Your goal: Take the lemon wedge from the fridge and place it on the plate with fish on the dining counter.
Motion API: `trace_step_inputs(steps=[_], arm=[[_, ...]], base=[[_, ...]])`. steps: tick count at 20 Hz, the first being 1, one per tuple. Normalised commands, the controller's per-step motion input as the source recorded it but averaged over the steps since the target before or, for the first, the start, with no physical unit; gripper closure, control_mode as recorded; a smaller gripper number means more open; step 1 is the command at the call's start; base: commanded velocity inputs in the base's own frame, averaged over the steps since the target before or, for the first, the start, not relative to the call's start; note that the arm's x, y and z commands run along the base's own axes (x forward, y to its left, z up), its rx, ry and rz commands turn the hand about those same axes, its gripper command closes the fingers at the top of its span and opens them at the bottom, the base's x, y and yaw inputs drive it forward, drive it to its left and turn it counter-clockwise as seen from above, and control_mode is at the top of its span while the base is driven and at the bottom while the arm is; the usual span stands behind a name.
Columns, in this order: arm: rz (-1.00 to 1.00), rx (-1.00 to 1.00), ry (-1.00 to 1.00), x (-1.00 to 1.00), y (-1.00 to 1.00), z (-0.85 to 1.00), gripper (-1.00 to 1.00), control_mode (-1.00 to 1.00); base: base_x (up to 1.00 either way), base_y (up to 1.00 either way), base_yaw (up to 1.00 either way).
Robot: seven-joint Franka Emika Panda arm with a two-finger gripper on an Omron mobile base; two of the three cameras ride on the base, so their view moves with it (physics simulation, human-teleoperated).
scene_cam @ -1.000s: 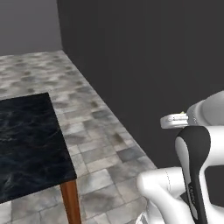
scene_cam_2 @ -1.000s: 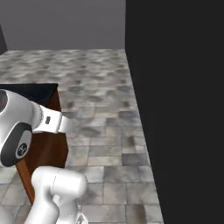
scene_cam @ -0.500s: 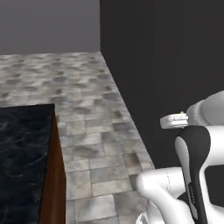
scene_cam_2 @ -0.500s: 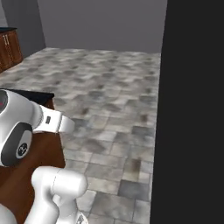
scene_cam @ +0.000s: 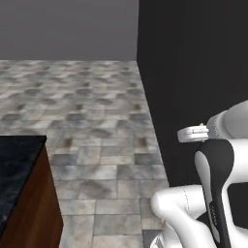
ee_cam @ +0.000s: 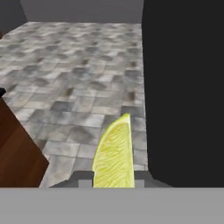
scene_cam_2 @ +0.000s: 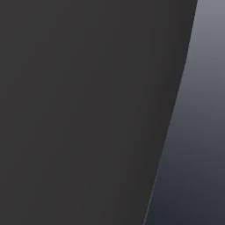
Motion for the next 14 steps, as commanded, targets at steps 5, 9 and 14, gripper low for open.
trace_step_inputs(steps=[5, 9, 14], arm=[[0.00, 0.00, 0.00, 0.00, 0.00, 0.00, 1.00, 1.00], [0.00, 0.00, 0.00, 0.00, 0.00, 0.00, 1.00, 1.00], [0.00, 0.00, 0.00, 0.00, 0.00, 0.00, 1.00, 1.00]], base=[[1.00, -0.53, 0.34], [1.00, -0.25, 0.44], [1.00, -0.11, 0.48]])
